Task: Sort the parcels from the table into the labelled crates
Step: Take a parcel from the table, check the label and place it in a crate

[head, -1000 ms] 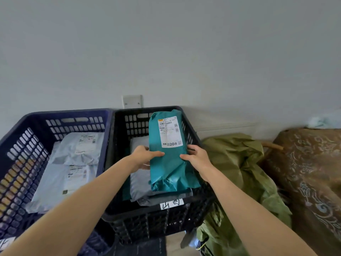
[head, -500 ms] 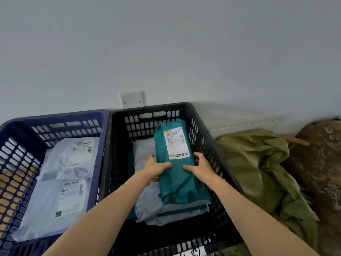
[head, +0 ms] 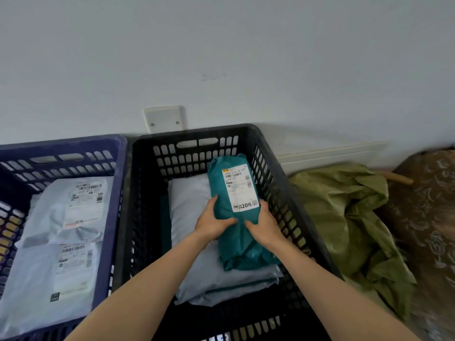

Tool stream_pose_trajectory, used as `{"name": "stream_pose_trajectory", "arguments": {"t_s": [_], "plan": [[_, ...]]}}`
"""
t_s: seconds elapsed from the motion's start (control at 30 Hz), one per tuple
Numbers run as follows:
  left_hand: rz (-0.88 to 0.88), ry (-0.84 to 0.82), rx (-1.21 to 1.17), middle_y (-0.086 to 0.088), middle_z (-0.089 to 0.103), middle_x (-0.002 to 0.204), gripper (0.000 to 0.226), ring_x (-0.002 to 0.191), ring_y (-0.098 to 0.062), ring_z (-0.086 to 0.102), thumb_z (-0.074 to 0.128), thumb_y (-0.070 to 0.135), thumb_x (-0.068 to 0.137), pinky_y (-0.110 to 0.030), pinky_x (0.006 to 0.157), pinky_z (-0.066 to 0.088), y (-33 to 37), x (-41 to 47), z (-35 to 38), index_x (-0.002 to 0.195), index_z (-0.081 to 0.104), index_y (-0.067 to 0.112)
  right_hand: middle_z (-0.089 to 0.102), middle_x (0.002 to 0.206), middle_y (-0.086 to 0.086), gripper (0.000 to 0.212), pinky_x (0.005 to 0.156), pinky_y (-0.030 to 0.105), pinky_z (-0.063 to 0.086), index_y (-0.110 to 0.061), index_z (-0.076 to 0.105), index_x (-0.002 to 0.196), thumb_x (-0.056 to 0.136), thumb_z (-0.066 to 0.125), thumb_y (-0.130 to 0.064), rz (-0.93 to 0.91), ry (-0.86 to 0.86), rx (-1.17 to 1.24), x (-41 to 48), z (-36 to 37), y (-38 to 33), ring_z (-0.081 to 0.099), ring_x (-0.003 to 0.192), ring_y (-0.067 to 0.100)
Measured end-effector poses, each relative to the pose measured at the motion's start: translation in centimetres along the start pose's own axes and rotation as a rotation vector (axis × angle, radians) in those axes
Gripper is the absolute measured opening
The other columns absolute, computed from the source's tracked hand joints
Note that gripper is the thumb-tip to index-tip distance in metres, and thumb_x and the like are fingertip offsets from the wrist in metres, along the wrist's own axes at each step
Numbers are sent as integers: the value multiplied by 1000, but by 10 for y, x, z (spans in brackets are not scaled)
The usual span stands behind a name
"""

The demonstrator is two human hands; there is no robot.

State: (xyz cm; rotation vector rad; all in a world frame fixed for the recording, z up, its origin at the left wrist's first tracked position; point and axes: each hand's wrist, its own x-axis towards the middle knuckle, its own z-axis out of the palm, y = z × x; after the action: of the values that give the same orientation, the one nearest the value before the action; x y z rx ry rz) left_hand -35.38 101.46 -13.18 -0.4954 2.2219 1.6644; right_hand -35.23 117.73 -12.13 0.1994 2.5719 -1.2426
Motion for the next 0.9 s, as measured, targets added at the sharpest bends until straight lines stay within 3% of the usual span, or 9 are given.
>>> {"name": "stream_pose_trajectory", "arguments": {"t_s": [0.13,0.27,0.43,0.6,0.9], "plan": [[68,-3,86,-7,46,142,101,126,-23,50,85,28,68,-41,104,45,-1,7,-1,149,25,24,23,153,6,78,109,39,37,-18,16,150,87,62,-12,-152,20,-153,-2,0,-2,35,136,24],[192,27,204,-7,23,153,96,139,-23,31,81,30,74,-39,114,32,3,9,-5,151,25,22,-2,162,1,83,118,36,23,-18,11,153,89,63,-21,-243,6,-283,7,-5,-8,10,148,19],[215,22,318,-8,24,156,89,143,-20,25,77,30,78,-37,117,25,4,13,-3,151,27,16,-8,162,-1,89,120,34,15,-16,3,155,90,62,-33,-196,-118,-341,18,-5,-10,1,149,16],[179,22,346,-5,27,156,86,141,-21,29,76,31,77,-36,115,28,2,16,3,150,30,18,-13,161,0,87,119,31,13,-14,1,155,92,60,-30,-138,-183,-370,25,2,-8,0,149,17],[128,29,352,-1,26,157,92,142,-19,29,78,39,73,-38,115,30,-1,24,5,149,31,19,2,162,4,88,120,36,18,-15,7,154,87,64,-21,-99,-176,-248,34,6,-5,10,148,20]]}}
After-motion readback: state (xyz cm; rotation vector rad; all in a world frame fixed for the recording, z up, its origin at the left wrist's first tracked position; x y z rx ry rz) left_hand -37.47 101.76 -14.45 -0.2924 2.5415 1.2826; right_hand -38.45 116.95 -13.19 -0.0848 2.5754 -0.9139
